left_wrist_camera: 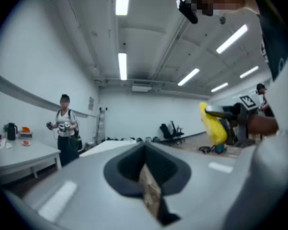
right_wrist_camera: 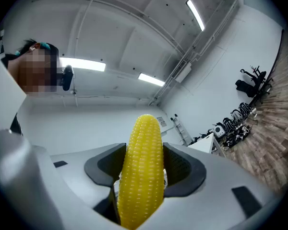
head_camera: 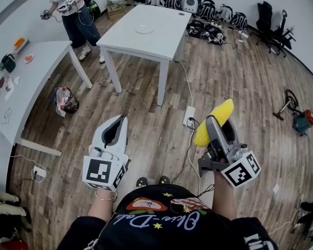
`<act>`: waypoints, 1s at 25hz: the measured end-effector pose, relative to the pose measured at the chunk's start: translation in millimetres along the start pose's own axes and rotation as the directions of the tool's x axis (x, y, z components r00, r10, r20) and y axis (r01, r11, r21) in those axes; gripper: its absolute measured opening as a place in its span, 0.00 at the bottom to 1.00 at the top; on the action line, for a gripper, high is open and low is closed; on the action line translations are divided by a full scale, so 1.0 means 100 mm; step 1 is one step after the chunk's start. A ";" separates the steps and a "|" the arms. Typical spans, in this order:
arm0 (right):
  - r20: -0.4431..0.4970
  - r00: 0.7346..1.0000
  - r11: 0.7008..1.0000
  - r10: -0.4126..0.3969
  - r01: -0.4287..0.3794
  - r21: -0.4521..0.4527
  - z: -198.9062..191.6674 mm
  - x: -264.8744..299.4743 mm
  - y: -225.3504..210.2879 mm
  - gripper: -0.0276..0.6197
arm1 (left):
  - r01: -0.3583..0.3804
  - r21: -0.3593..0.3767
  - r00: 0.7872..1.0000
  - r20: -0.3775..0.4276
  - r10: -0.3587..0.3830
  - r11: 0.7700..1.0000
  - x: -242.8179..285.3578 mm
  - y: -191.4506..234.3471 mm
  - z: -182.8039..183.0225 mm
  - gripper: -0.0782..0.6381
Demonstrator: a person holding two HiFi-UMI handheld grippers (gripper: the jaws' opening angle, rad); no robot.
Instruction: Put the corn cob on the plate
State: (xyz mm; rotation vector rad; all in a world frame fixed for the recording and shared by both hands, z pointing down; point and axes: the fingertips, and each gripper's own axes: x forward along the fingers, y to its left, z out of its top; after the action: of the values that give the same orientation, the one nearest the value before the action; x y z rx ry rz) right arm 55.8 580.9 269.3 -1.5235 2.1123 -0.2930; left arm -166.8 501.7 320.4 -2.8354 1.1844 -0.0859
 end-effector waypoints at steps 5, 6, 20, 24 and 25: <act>-0.001 1.000 1.000 0.015 -0.015 0.014 0.05 -0.04 -0.19 0.43 | 0.008 0.000 1.000 0.002 -0.008 1.000 0.19 -0.18 -0.01 0.10; -0.004 1.000 1.000 0.022 -0.022 0.018 0.06 -0.05 -0.23 0.43 | 0.005 0.003 1.000 0.003 -0.005 1.000 0.22 -0.23 -0.01 0.10; -0.084 0.992 0.995 0.096 -0.094 0.037 -0.11 0.75 -0.76 0.43 | -0.063 -0.010 0.998 -0.006 0.062 0.998 0.93 0.11 -0.17 0.10; -0.079 0.991 0.994 0.106 -0.104 0.029 -0.12 1.29 -0.91 0.43 | -0.052 -0.006 0.998 0.023 0.052 0.999 1.38 0.48 -0.11 0.10; -0.075 0.992 0.994 0.106 -0.105 0.023 -0.12 1.45 -0.94 0.43 | -0.044 -0.002 0.999 0.032 0.044 0.999 1.51 0.59 -0.09 0.10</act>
State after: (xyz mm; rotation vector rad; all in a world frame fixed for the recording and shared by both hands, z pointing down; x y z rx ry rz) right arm 92.7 412.4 281.7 -1.4048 2.2339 -0.3366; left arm -103.5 352.6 328.2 -2.7988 1.2405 -0.0377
